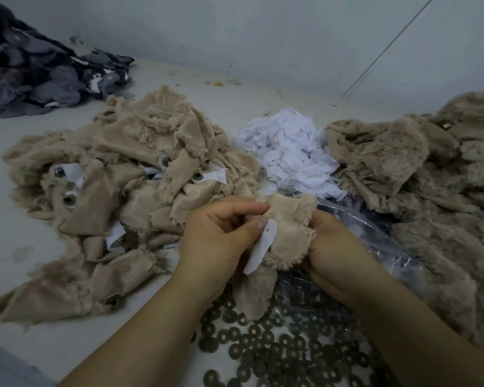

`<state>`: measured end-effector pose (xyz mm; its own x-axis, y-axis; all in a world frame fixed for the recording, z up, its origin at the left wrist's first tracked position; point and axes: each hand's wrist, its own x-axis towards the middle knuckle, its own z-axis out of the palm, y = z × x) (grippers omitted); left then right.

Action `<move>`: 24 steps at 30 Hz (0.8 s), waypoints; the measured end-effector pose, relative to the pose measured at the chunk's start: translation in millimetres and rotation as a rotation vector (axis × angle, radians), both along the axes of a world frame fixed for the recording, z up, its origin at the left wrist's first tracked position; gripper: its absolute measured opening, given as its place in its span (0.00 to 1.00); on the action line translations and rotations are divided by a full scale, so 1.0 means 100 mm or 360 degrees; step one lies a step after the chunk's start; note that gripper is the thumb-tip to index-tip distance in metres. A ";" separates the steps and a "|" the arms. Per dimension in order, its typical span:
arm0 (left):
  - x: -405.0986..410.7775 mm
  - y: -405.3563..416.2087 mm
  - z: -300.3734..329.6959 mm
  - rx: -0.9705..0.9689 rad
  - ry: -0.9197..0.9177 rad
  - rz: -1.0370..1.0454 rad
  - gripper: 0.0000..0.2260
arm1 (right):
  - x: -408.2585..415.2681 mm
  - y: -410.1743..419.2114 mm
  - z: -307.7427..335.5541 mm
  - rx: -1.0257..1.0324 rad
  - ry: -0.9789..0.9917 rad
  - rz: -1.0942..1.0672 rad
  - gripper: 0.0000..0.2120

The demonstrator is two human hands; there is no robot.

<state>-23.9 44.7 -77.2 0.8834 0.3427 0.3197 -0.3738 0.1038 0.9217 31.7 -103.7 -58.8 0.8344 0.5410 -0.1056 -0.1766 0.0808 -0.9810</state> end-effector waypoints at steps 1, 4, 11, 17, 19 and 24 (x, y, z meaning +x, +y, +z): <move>0.00 -0.01 -0.01 0.0039 -0.0020 0.0009 0.09 | 0.00 0.00 -0.02 -0.0055 -0.0074 -0.0036 0.11; 0.00 -0.01 -0.02 0.0108 -0.0042 0.0057 0.09 | 0.01 -0.02 -0.08 -0.0165 -0.0284 -0.0149 0.10; -0.03 -0.07 0.02 0.0477 -0.0076 0.0156 0.16 | 0.01 -0.01 -0.08 0.0042 -0.0203 -0.0306 0.21; -0.05 -0.09 0.04 0.0509 -0.0055 0.0231 0.16 | 0.00 0.02 -0.12 0.0133 -0.0009 -0.0353 0.17; -0.05 -0.10 0.04 0.0519 -0.0040 0.0267 0.16 | 0.00 0.02 -0.13 0.0115 -0.0025 -0.0373 0.12; -0.03 -0.11 0.03 0.0563 -0.0042 0.0330 0.15 | -0.01 0.00 -0.13 -0.0072 -0.0277 -0.0412 0.07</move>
<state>-27.1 34.2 -74.5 0.7971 0.3778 0.4711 -0.3772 -0.2978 0.8769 30.3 -103.2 -71.8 0.9515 0.3062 0.0316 0.0149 0.0567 -0.9983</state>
